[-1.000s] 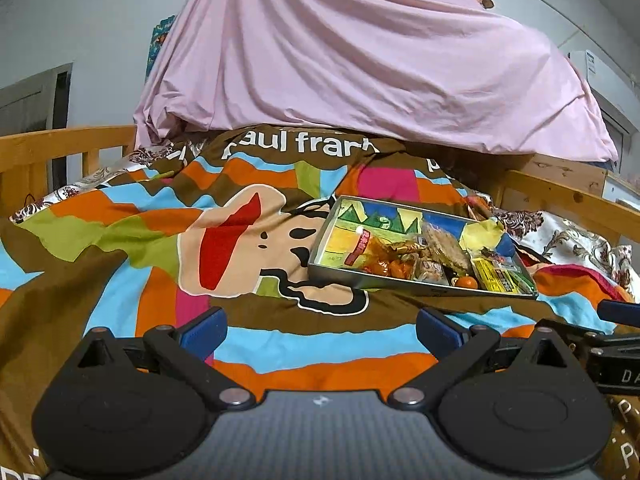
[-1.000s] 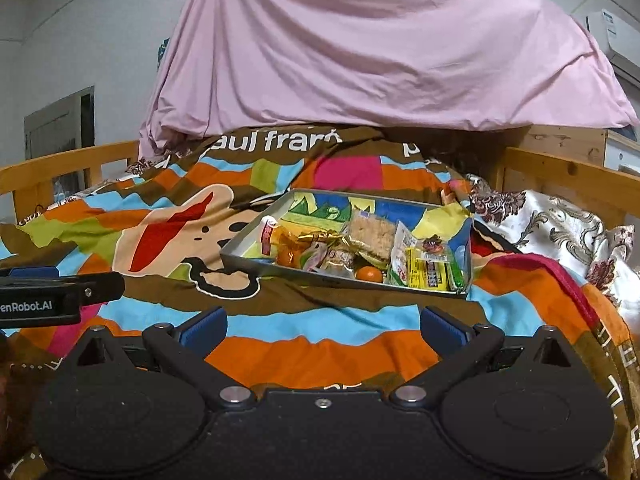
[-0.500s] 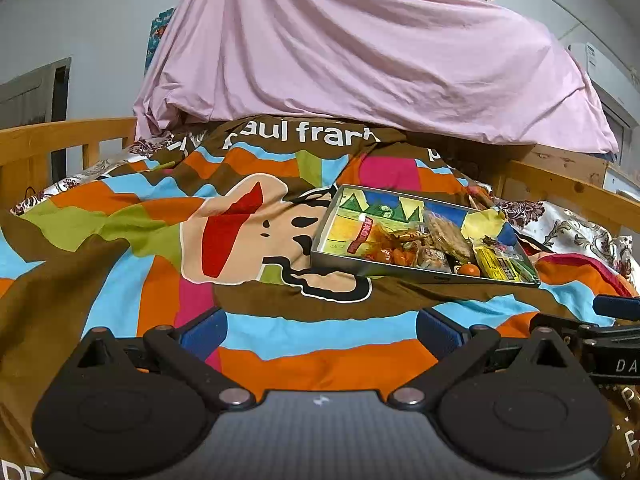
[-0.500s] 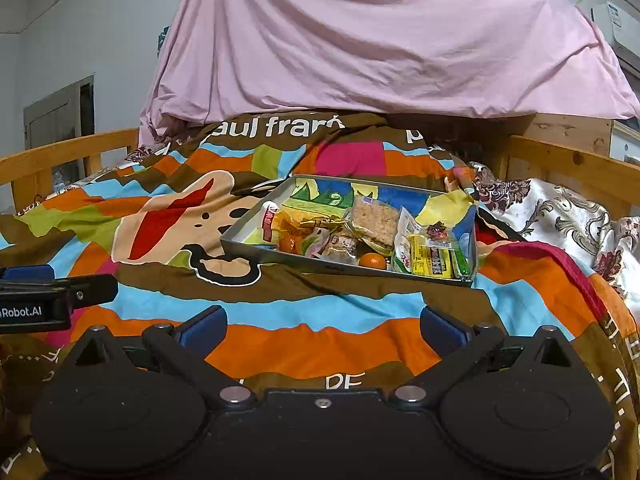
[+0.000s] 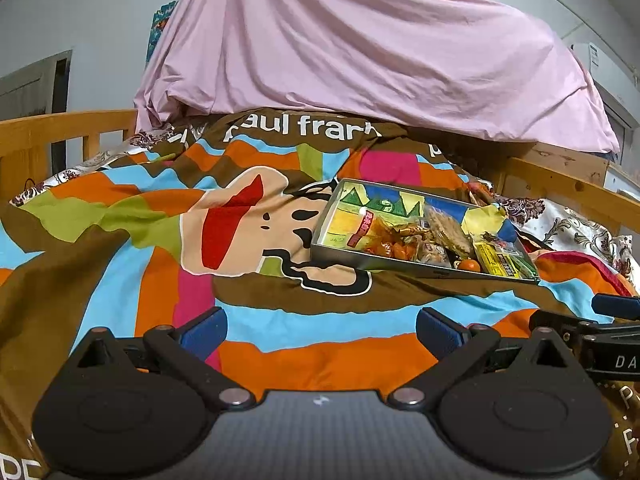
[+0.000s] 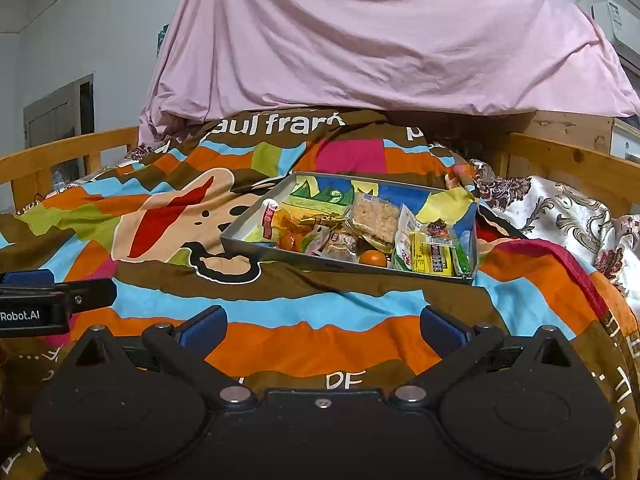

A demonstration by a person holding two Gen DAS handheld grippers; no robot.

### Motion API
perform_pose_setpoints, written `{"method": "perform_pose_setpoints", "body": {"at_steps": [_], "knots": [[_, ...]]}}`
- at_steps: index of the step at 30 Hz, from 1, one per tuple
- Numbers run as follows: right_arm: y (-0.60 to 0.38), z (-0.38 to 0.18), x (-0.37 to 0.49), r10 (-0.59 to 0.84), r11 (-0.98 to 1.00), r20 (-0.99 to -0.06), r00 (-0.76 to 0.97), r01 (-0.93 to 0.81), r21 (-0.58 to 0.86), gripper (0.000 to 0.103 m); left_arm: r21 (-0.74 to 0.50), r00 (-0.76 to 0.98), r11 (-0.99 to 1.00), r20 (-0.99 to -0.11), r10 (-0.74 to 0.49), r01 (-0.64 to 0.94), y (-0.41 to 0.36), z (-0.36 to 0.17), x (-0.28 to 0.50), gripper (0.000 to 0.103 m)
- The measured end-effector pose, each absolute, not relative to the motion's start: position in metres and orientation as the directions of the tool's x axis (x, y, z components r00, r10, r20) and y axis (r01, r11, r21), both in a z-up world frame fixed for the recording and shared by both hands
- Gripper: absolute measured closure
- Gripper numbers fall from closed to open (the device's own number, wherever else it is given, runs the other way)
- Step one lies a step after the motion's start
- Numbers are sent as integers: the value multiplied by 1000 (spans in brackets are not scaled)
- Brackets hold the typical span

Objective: Organize snacks

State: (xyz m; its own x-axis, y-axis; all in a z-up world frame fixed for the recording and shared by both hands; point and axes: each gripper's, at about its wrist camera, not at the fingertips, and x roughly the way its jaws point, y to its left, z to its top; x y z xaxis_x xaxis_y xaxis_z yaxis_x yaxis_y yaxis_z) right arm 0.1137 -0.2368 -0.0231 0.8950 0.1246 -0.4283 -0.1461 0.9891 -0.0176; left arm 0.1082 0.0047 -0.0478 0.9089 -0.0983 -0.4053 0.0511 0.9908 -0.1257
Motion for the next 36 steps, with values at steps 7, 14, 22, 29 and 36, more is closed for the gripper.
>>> {"method": "perform_pose_setpoints", "body": {"at_steps": [7, 14, 22, 29, 36], "knots": [[-237, -24, 114, 125, 989, -430, 894, -147, -18, 1, -126, 908, 991, -407, -97, 50, 6, -48, 108, 0], [-236, -24, 114, 124, 989, -431, 894, -146, -18, 1, -125, 909, 991, -406, -99, 52, 6, -48, 108, 0], [-236, -26, 113, 125, 989, -434, 892, -148, -18, 1, -129, 907, 990, -408, -100, 51, 8, -49, 108, 0], [-233, -29, 113, 127, 988, -437, 890, -151, -21, 1, -129, 907, 990, -408, -100, 51, 7, -49, 108, 0], [-232, -29, 113, 127, 988, -439, 889, -152, -21, 1, -129, 906, 990, -410, -101, 52, 7, -50, 108, 0]]}}
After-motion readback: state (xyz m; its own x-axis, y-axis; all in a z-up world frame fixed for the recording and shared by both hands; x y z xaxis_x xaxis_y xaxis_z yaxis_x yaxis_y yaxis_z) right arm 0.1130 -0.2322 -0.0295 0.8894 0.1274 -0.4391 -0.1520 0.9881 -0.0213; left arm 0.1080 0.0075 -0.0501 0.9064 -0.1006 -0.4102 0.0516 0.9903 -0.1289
